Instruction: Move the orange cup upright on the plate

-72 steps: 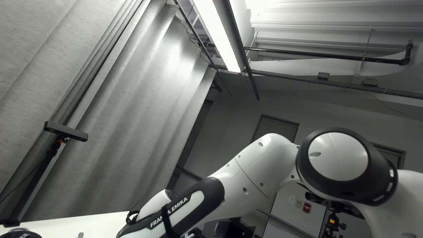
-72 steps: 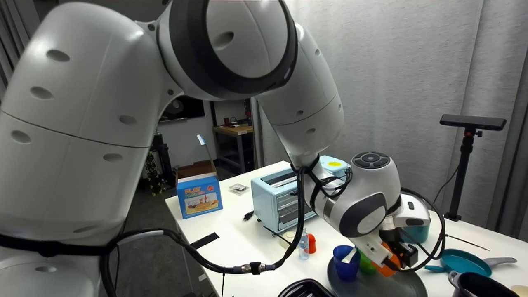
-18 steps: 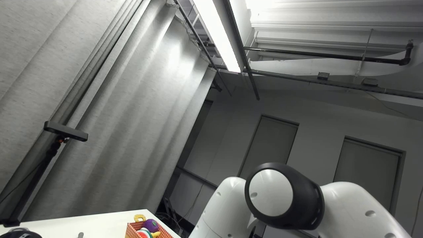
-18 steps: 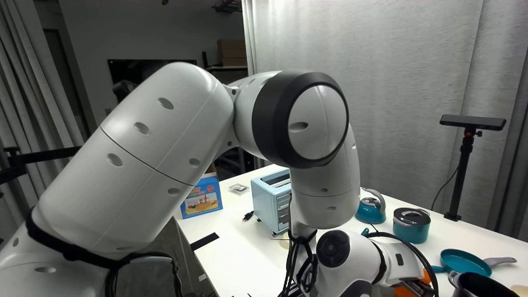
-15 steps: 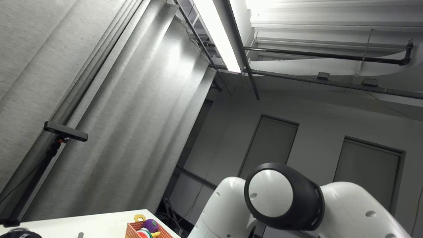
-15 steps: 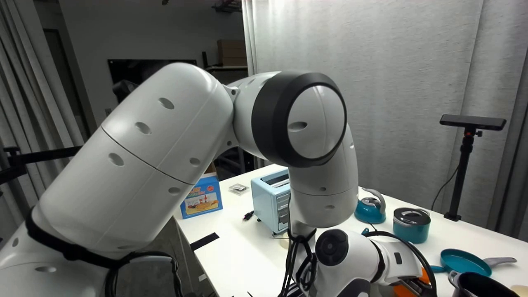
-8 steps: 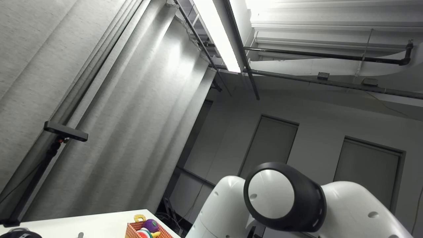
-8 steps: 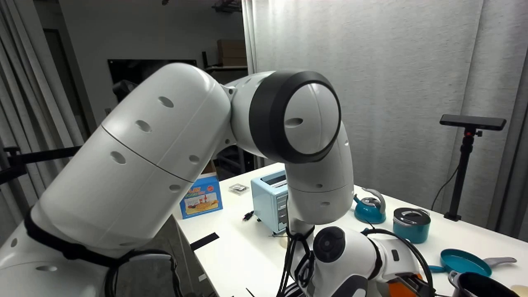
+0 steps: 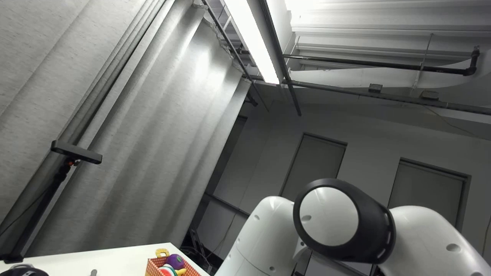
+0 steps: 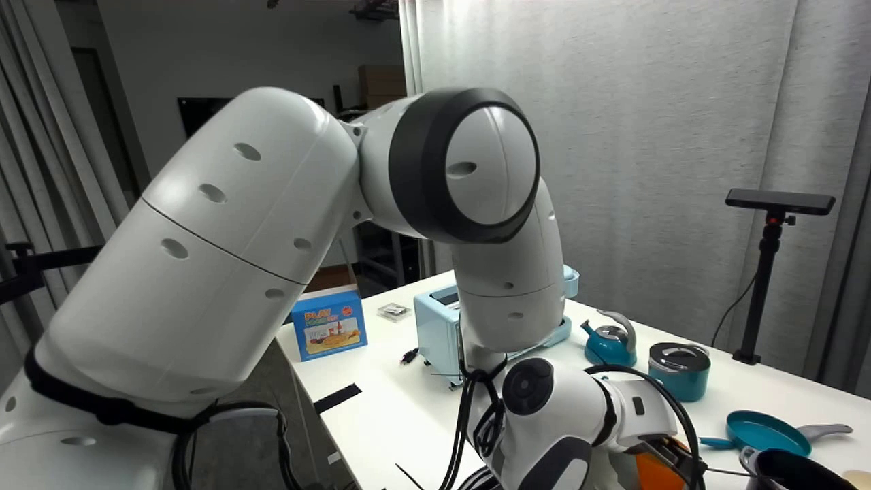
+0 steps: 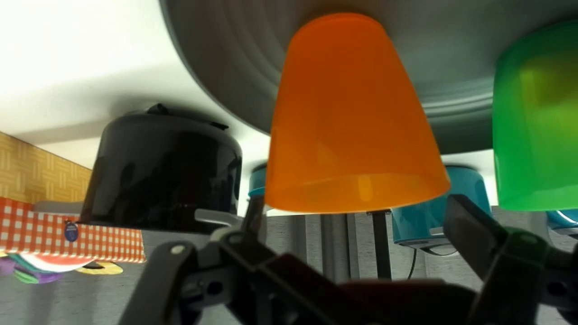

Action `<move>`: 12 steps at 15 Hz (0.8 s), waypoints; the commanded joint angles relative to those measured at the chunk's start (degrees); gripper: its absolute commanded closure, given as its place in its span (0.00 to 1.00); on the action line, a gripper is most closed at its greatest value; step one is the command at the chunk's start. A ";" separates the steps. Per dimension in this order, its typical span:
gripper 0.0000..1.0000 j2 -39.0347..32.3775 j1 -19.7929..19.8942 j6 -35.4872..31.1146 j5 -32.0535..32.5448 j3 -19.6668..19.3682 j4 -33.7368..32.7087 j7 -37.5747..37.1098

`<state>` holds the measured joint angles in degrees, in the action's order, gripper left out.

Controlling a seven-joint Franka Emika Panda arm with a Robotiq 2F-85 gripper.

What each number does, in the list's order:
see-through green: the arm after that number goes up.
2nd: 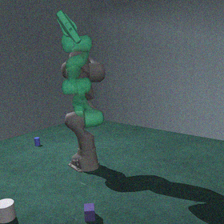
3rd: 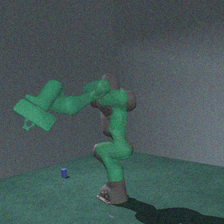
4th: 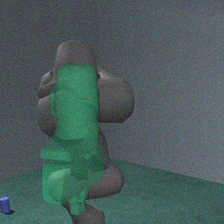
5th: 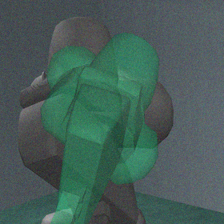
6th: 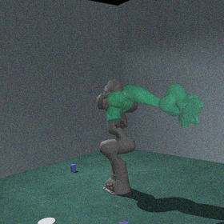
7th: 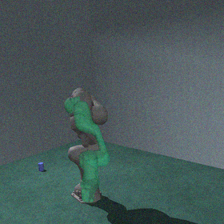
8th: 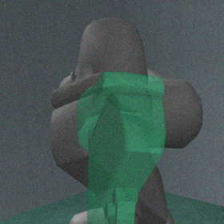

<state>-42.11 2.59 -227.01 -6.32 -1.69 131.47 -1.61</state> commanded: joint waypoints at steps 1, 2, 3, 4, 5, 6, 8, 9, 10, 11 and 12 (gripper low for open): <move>0.00 8.10 -2.65 4.09 -2.85 -1.04 6.59 1.86; 0.00 9.88 -3.36 4.93 -3.83 -1.28 7.83 2.30; 0.00 11.72 -3.93 6.24 -4.46 -1.45 9.05 2.64; 0.00 13.60 -4.41 7.81 -4.91 -1.64 10.21 3.05; 0.00 15.42 -5.03 9.45 -5.52 -1.96 11.24 3.65; 0.00 17.32 -5.64 11.35 -6.11 -2.27 12.25 4.20; 0.00 21.14 -6.81 15.76 -6.94 -2.98 14.31 5.58; 0.00 23.48 -7.70 19.51 -7.65 -3.56 15.44 6.67; 0.00 25.47 -9.12 23.47 -9.20 -4.64 16.19 7.89; 0.00 28.00 -9.19 28.21 -9.12 -4.47 17.27 9.01; 0.00 30.00 -9.69 32.32 -8.94 -4.87 17.88 9.79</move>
<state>-20.80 -4.44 -205.64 -13.27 -4.84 144.69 4.65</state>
